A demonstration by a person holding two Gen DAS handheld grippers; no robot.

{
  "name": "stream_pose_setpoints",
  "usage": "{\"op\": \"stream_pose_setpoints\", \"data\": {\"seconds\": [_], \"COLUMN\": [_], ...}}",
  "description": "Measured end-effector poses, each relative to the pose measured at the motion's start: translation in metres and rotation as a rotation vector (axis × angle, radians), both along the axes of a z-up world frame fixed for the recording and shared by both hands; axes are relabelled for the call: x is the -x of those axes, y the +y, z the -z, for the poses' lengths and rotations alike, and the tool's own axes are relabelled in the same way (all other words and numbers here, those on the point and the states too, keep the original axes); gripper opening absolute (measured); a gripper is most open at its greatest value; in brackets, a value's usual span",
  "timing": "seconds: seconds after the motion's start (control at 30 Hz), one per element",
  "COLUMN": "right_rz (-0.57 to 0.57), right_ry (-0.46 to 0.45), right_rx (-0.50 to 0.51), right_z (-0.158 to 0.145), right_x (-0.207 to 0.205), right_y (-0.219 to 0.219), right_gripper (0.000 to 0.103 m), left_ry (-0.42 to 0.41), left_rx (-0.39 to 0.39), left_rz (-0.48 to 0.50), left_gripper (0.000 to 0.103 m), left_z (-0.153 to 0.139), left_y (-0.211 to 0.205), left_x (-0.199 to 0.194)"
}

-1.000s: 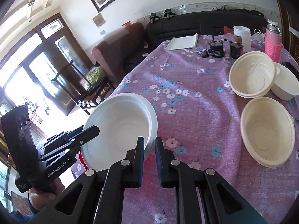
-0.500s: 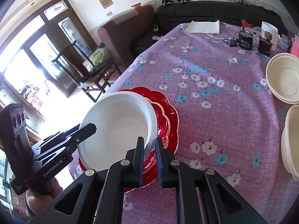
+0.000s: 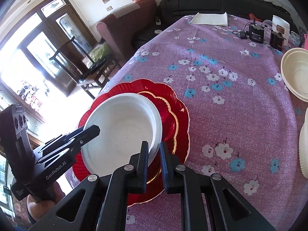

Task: Organize plates and bowls
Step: 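Lift the white bowl and lower it onto the stacked red plates, then open the left gripper and withdraw it from the white bowl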

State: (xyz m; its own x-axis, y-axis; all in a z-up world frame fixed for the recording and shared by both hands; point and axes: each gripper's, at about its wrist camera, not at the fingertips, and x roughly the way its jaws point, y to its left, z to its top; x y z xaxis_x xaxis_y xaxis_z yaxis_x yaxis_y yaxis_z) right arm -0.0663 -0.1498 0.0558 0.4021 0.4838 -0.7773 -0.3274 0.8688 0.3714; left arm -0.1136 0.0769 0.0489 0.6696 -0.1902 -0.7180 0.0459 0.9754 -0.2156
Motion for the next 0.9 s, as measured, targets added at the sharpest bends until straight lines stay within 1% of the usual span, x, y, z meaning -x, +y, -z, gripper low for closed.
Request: {"op": "stream_pose_setpoints", "data": {"seconds": [0.1, 0.2, 0.23, 0.27, 0.33, 0.37, 0.43, 0.53, 0.63, 0.7, 0.77, 0.83, 0.9], "right_rz": [0.0, -0.003, -0.003, -0.002, -0.003, 0.0, 0.003, 0.011, 0.025, 0.041, 0.062, 0.079, 0.105], "right_ry": [-0.002, -0.011, -0.01, -0.007, -0.003, -0.004, -0.007, -0.024, -0.058, -0.1, -0.149, -0.188, -0.234], "right_rx": [-0.002, 0.001, 0.002, 0.002, -0.004, -0.006, -0.011, -0.015, -0.008, 0.017, 0.049, 0.079, 0.114], "right_z": [0.0, -0.001, -0.001, -0.001, -0.001, -0.001, -0.002, -0.007, -0.015, -0.022, -0.029, -0.035, -0.04], "right_x": [-0.001, -0.001, -0.001, -0.001, -0.002, -0.001, 0.0, 0.004, 0.01, 0.016, 0.022, 0.027, 0.032], "right_y": [0.0, 0.001, 0.001, 0.0, -0.002, -0.003, -0.007, -0.011, -0.017, -0.02, -0.023, -0.027, -0.032], "right_gripper": [0.014, 0.014, 0.014, 0.014, 0.015, 0.015, 0.015, 0.015, 0.015, 0.015, 0.019, 0.028, 0.032], "left_ry": [0.0, 0.0, 0.0, -0.002, -0.01, -0.015, -0.024, -0.044, -0.08, -0.098, -0.115, -0.13, -0.136], "left_rx": [0.0, -0.002, -0.004, -0.01, -0.019, -0.025, -0.033, -0.045, -0.069, -0.077, -0.081, -0.084, -0.087], "left_rz": [-0.012, -0.021, -0.025, -0.029, -0.035, -0.039, -0.042, -0.055, -0.076, -0.08, -0.075, -0.072, -0.062], "left_gripper": [0.019, 0.022, 0.026, 0.032, 0.039, 0.041, 0.042, 0.048, 0.052, 0.053, 0.053, 0.053, 0.054], "left_z": [0.0, 0.0, 0.0, -0.001, -0.003, -0.004, -0.007, -0.013, -0.021, -0.026, -0.032, -0.038, -0.04], "left_y": [0.003, 0.004, 0.004, 0.004, 0.004, 0.003, 0.002, 0.001, 0.0, -0.001, -0.006, -0.012, -0.017], "left_x": [-0.001, 0.0, 0.0, 0.0, 0.002, 0.003, 0.005, 0.008, 0.014, 0.017, 0.019, 0.021, 0.023]}}
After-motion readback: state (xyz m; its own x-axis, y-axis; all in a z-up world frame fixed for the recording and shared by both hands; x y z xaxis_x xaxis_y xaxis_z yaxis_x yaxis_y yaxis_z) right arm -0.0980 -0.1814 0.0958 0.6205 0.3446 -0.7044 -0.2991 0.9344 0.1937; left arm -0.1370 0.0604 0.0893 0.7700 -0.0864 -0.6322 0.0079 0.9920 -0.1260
